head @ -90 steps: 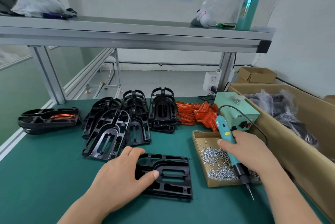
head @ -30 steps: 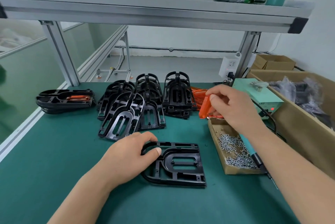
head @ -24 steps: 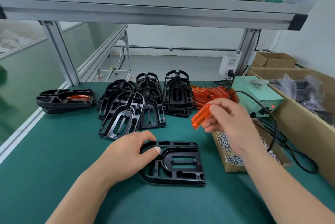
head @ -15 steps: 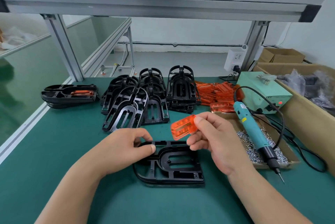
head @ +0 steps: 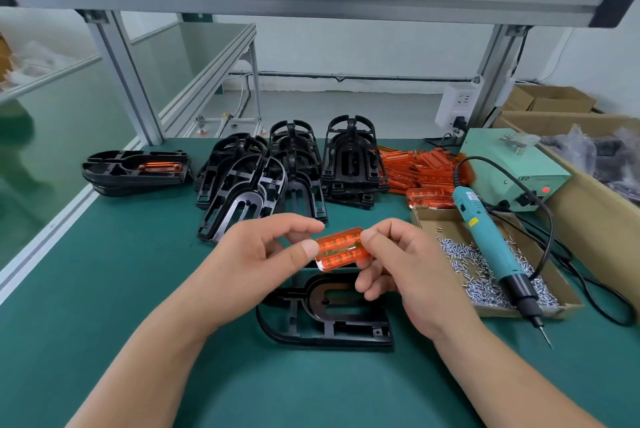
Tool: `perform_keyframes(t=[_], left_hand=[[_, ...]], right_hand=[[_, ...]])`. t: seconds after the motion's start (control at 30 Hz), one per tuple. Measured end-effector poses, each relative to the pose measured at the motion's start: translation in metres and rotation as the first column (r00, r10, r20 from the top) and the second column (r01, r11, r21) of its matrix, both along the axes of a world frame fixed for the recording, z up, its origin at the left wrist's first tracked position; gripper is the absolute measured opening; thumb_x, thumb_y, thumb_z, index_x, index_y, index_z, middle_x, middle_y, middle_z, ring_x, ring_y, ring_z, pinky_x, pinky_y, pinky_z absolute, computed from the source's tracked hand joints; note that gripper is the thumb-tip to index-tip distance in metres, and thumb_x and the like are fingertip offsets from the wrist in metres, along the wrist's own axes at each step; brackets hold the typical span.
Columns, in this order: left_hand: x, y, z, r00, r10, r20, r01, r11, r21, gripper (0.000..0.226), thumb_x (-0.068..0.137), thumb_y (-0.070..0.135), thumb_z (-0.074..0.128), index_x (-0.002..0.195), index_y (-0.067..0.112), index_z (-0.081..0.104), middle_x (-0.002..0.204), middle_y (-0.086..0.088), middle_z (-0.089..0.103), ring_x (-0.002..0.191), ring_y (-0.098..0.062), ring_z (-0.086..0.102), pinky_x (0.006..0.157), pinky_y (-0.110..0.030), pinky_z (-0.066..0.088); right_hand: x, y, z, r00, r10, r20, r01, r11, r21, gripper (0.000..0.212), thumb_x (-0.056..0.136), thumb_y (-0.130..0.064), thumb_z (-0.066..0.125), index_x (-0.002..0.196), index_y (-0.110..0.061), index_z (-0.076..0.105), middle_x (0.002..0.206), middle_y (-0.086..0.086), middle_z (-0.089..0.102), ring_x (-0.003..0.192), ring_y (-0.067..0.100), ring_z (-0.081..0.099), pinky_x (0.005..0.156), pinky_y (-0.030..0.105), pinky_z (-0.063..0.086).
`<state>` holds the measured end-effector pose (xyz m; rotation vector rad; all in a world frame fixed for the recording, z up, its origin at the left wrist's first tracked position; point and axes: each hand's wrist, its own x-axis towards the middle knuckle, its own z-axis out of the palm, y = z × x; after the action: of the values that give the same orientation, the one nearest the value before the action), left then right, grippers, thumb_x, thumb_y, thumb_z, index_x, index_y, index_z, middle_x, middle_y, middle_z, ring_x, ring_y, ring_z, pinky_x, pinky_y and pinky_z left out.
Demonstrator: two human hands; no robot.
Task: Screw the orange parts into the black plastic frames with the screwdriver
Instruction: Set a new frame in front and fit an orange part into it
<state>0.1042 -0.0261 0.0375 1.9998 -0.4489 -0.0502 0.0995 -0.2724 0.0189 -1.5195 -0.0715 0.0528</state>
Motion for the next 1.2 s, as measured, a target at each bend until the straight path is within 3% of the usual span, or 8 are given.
perform_keyframes(t=[0.13,0.3,0.53,0.63,0.77,1.0,1.1,1.2], left_hand=[[0.001,-0.008,-0.005,1.0,-0.018,0.005,0.018,0.999,0.028,0.026,0.1,0.033,0.069,0.122,0.048,0.071,0.11,0.007,0.075,0.086,-0.034,0.067,0.08,-0.048,0.059],[0.002,-0.011,-0.01,0.997,-0.016,0.076,0.004,0.989,0.151,0.024,0.1,0.031,0.07,0.121,0.044,0.073,0.104,0.021,0.071,0.081,-0.003,0.066,0.074,-0.015,0.048],[0.0,-0.011,-0.007,0.974,0.05,0.221,-0.14,0.9,0.413,0.027,0.101,0.048,0.062,0.126,0.042,0.07,0.102,0.027,0.058,0.085,0.011,0.056,0.072,-0.015,0.04],[-0.002,-0.01,-0.004,0.969,0.033,0.244,-0.163,0.829,0.535,0.038,0.098,0.061,0.055,0.13,0.043,0.068,0.111,0.024,0.06,0.092,0.003,0.062,0.082,-0.024,0.051],[-0.002,-0.011,-0.005,0.964,0.01,0.267,-0.176,0.774,0.609,0.052,0.09,0.076,0.054,0.13,0.046,0.068,0.116,0.025,0.06,0.088,0.002,0.06,0.068,-0.012,0.037],[-0.001,-0.014,-0.009,0.964,0.022,0.263,-0.197,0.723,0.662,0.07,0.08,0.087,0.052,0.135,0.046,0.063,0.115,0.024,0.056,0.084,0.002,0.053,0.071,-0.022,0.042],[-0.002,-0.018,-0.009,0.96,0.051,0.275,-0.231,0.698,0.677,0.076,0.077,0.093,0.046,0.134,0.046,0.062,0.119,0.023,0.056,0.093,-0.001,0.06,0.077,-0.026,0.049],[-0.003,-0.022,-0.01,0.953,0.065,0.296,-0.261,0.673,0.692,0.083,0.072,0.097,0.035,0.131,0.045,0.063,0.12,0.022,0.057,0.096,-0.005,0.064,0.08,-0.03,0.053]], right_hand=[[-0.001,-0.002,0.002,1.0,0.018,-0.001,-0.018,1.0,-0.001,0.009,0.096,-0.027,0.068,0.091,-0.021,0.072,0.078,0.015,0.072,0.058,0.03,0.069,0.047,0.031,0.054],[-0.002,-0.015,0.003,0.995,0.096,0.04,-0.082,0.959,-0.273,0.014,0.098,-0.025,0.064,0.103,-0.037,0.07,0.078,0.012,0.074,0.055,0.029,0.068,0.044,0.031,0.049],[-0.01,-0.024,-0.001,0.97,0.23,0.072,-0.097,0.646,-0.757,0.008,0.104,-0.035,0.057,0.099,-0.042,0.06,0.078,-0.012,0.073,0.054,0.008,0.065,0.054,0.023,0.05],[-0.011,-0.026,0.001,0.962,0.268,0.052,-0.1,0.524,-0.846,0.004,0.103,-0.045,0.058,0.102,-0.042,0.058,0.085,-0.017,0.069,0.072,0.006,0.064,0.064,0.033,0.051],[-0.016,-0.02,0.004,0.936,0.34,0.089,-0.037,0.347,-0.937,0.016,0.099,-0.055,0.057,0.107,-0.041,0.054,0.087,-0.02,0.063,0.082,0.002,0.058,0.059,0.024,0.036],[-0.018,-0.016,0.006,0.887,0.417,0.196,0.005,0.417,-0.909,0.026,0.1,-0.053,0.061,0.125,-0.045,0.063,0.104,-0.018,0.052,0.093,0.005,0.056,0.075,0.024,0.043],[-0.016,-0.017,0.005,0.883,0.446,0.145,-0.039,0.378,-0.925,0.026,0.101,-0.055,0.06,0.125,-0.046,0.065,0.102,-0.018,0.053,0.097,0.004,0.054,0.074,0.02,0.041],[-0.015,-0.024,0.005,0.892,0.435,0.124,-0.034,0.337,-0.941,0.027,0.101,-0.055,0.06,0.125,-0.044,0.065,0.099,-0.02,0.052,0.095,0.004,0.055,0.08,0.031,0.047]])
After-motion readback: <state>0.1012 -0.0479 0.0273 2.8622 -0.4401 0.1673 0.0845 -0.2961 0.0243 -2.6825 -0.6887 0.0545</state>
